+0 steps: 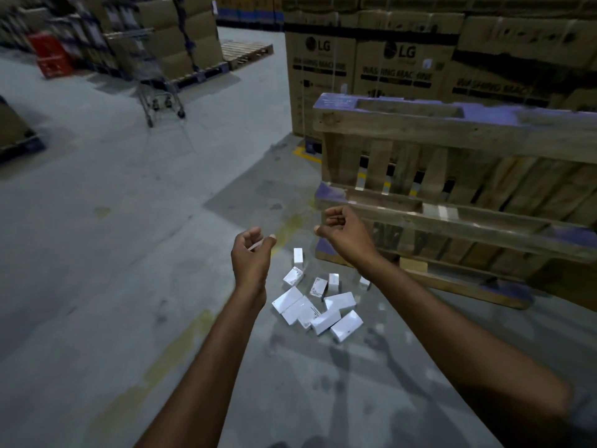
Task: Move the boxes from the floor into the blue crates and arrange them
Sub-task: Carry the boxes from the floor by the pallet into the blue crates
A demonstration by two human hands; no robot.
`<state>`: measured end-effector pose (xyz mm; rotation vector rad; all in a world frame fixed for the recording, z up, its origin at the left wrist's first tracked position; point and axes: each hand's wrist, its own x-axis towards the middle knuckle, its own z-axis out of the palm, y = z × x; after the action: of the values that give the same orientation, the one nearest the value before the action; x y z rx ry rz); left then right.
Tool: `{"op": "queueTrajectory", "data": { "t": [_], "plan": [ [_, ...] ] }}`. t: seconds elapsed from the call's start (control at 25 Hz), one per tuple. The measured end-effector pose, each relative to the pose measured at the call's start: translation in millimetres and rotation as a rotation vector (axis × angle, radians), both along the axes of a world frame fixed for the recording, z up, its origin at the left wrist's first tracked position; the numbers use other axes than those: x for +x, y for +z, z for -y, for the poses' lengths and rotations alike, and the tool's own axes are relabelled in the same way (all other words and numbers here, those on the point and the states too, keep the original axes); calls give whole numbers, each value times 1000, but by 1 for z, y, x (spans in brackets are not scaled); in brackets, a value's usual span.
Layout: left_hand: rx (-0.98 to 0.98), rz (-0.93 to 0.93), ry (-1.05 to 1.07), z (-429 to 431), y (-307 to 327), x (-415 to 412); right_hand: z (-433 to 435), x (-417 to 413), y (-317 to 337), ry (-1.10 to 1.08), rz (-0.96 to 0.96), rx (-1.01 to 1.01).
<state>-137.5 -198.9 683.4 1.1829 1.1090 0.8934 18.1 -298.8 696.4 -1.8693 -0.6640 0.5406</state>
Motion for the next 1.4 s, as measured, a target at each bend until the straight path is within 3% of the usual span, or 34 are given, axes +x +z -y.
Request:
{"op": "queueTrajectory", "data": {
  "t": [0.36, 0.72, 1.12, 1.4],
  "plan": [
    [-76, -109, -157, -147, -78, 79, -128, 60, -75, -119, -62, -92],
    [-111, -247, -273, -260, -212, 167, -222, 132, -216, -223, -188, -173],
    [-303, -400, -157, -220, -442, 160, -198, 182, -431, -231, -256, -369],
    [-416, -409, -193, -176, -478, 152, -164, 174, -468, -251, -332, -401]
  ]
}}
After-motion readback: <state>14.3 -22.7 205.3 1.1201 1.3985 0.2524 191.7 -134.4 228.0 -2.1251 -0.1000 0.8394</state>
